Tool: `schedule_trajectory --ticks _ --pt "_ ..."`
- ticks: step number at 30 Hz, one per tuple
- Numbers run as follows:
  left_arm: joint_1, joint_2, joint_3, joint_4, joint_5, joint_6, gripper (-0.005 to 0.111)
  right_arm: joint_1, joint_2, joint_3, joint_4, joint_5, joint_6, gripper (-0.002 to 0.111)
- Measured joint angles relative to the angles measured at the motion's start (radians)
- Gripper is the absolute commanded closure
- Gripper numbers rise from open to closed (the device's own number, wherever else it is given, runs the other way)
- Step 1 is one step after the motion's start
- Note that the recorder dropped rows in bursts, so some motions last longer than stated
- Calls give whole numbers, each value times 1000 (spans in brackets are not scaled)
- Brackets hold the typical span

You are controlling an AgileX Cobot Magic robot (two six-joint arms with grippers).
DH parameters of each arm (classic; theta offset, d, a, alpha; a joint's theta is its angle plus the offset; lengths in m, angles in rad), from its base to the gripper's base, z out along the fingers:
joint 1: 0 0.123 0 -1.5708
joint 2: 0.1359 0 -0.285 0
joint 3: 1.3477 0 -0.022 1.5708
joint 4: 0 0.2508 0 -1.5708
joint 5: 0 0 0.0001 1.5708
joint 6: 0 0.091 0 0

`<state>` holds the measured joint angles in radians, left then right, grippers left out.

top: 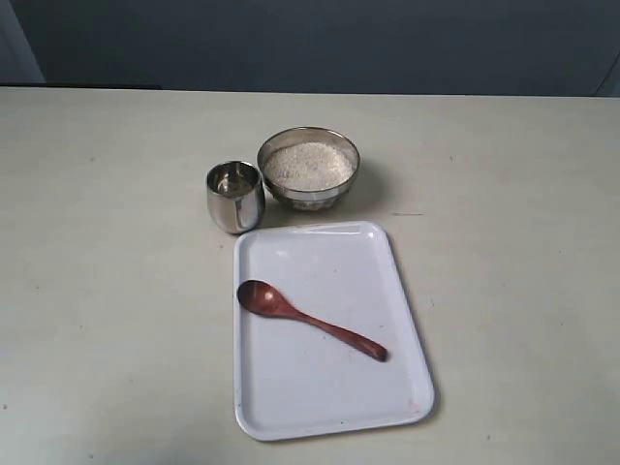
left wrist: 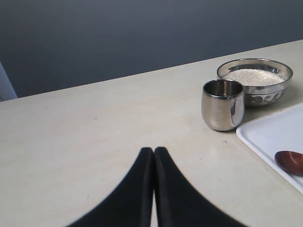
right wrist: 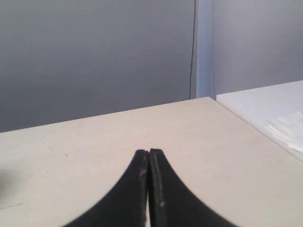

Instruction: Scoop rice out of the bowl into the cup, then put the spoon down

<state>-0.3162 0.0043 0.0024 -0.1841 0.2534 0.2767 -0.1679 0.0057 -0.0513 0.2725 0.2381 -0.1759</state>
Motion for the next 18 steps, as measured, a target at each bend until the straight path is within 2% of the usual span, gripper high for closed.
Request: schedule_trajectory --ticks 5,18 --pt "0 0 0 0 0 0 106 0 -2 46 39 -65 0 109" --pt "0 0 0 0 0 0 106 0 -2 46 68 -55 10 109"
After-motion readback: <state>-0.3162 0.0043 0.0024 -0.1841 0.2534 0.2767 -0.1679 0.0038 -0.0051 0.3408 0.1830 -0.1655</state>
